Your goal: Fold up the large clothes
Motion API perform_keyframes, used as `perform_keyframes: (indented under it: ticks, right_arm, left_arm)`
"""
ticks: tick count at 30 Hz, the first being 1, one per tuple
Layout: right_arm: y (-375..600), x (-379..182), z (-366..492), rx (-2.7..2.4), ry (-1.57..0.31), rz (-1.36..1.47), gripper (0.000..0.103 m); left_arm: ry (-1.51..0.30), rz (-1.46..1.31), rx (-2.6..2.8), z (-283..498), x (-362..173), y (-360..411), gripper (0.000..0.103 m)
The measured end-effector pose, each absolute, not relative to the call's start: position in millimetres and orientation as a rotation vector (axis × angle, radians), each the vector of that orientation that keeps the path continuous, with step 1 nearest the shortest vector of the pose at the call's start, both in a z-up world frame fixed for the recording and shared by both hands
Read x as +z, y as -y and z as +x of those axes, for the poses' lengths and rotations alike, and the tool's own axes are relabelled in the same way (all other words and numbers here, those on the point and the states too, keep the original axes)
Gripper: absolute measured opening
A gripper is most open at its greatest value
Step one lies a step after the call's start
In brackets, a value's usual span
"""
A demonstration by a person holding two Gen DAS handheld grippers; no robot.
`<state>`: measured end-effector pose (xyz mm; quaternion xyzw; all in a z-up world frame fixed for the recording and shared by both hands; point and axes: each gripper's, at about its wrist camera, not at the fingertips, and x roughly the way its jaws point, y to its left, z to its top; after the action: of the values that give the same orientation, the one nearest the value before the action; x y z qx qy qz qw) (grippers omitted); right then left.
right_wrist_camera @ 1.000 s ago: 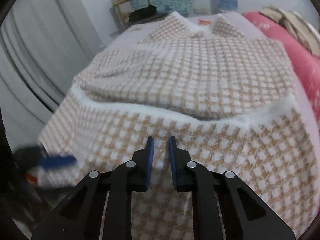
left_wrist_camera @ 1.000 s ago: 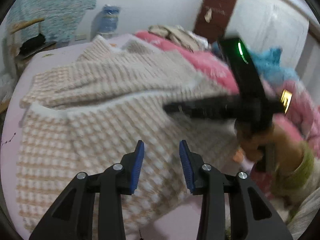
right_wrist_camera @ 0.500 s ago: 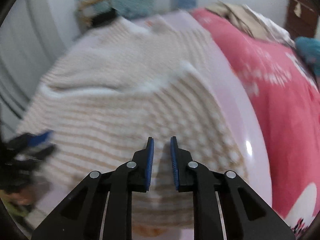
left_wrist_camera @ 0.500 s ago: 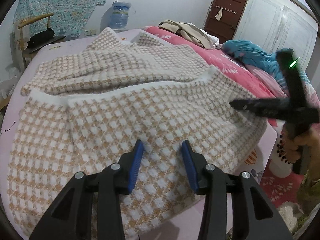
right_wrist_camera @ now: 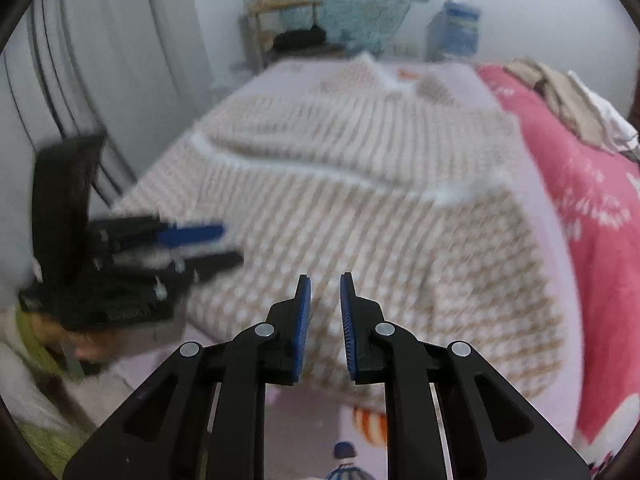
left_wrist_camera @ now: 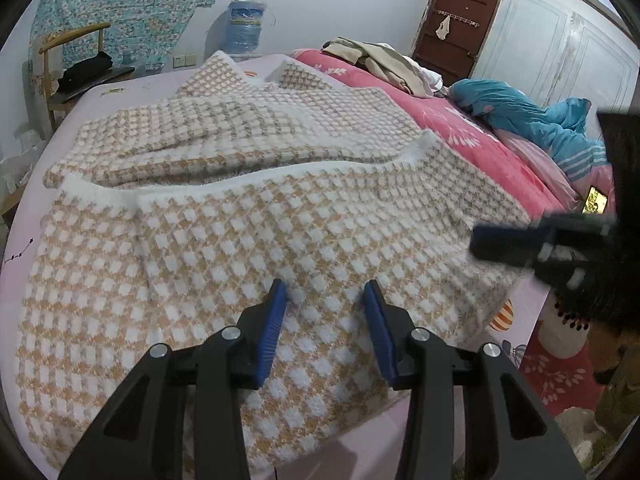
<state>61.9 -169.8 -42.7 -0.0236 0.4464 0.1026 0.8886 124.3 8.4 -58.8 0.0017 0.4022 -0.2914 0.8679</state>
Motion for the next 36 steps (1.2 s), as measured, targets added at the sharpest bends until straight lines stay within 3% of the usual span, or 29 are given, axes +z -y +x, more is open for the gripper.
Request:
perform_keyframes:
  ticks: [3,9,16,36]
  right_arm:
    - [175,-76,70,0.177,-1.008,-0.019,0.015]
    - [182,-74,72,0.187,-1.011,0.027,0.016]
    - [186,-73,69,0.194,-1.010,0.063,0.016]
    - [187,-73,64,0.201,-1.006,0.082,0.016]
  left_arm:
    - [-0.839,0.005,-0.609,122,-56,-10,0.040]
    - [-0.790,0.015,-0.743,92,-35,-18,0.040]
    - [-0.828,0.145,-0.650,83,-69,-3,0.040]
    - [-0.883,-0.018,-0.539,92,-86,-64,0.042]
